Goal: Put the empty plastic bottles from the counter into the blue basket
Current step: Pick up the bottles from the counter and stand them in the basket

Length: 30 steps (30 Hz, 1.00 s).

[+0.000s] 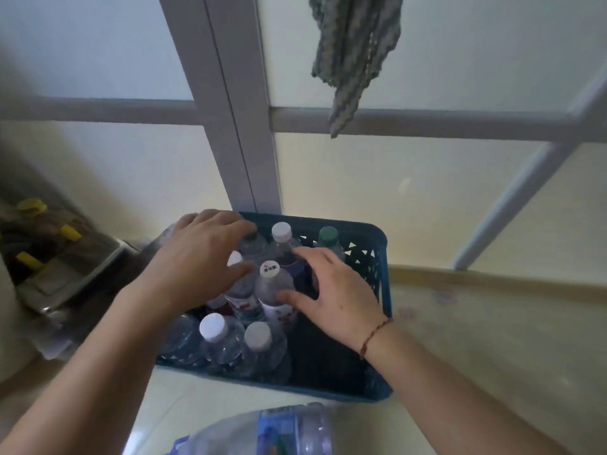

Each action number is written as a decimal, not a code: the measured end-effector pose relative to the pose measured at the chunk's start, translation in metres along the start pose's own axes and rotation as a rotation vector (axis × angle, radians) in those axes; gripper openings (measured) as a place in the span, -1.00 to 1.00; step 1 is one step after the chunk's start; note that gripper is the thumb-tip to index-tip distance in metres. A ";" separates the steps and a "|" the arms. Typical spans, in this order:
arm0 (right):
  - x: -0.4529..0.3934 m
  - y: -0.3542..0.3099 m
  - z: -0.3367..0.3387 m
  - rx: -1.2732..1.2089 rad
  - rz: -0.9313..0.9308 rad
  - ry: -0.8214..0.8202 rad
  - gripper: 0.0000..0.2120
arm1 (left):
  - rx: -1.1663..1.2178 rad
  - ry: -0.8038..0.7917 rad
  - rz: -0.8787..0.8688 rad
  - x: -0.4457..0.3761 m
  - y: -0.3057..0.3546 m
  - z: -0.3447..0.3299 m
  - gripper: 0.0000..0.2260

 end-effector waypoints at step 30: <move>0.456 0.532 0.156 -0.005 -1.306 0.367 -0.39 | 0.291 -0.458 -0.760 -0.025 0.715 -0.290 -0.25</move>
Point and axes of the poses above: each hand's wrist, its own x-axis away from the middle knuckle, its own z-axis out of the back of the hand, y = z × x, the point moved 9 cm from there along -x, towards the middle knuckle, and after that the axes turned 7 degrees about x, right-handed, at the moved point
